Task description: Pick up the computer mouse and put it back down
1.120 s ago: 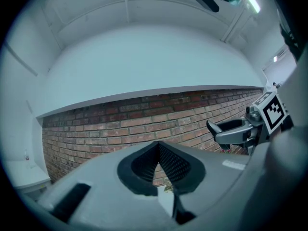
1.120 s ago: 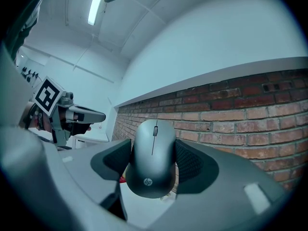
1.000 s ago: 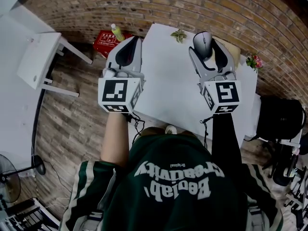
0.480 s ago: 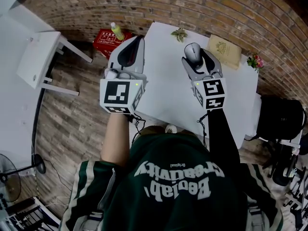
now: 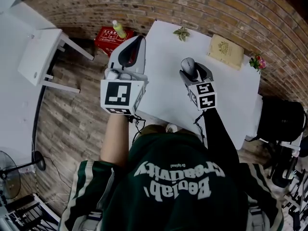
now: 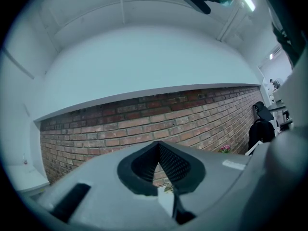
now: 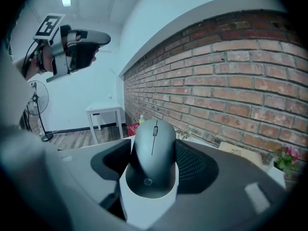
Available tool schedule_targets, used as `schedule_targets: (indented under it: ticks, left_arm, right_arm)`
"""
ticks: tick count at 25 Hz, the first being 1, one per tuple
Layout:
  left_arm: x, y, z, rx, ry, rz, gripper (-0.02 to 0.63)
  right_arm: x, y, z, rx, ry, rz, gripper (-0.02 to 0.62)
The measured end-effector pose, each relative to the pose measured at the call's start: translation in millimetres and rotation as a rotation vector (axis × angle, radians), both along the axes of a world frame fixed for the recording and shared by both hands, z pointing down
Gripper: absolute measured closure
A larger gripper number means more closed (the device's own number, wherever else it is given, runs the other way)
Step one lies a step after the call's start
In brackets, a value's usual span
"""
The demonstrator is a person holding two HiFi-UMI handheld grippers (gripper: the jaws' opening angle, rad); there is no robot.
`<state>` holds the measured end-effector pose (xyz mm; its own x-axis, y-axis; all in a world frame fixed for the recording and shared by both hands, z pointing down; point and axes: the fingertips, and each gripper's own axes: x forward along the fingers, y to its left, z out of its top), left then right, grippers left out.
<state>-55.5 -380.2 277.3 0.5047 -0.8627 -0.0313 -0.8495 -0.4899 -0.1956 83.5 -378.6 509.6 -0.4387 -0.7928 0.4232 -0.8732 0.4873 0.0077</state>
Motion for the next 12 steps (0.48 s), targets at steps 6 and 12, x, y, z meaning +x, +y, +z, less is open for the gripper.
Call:
schedule_targets:
  ticks: [6, 12]
  left_arm:
    - [-1, 1, 3, -0.018, 0.026, 0.019, 0.606]
    - [-8, 3, 6, -0.022, 0.014, -0.003, 0.606]
  right_arm:
    - [-11, 6, 46, -0.103, 0.019, -0.02, 0.291]
    - [-23, 23, 102, -0.233, 0.056, -0.05, 0.291]
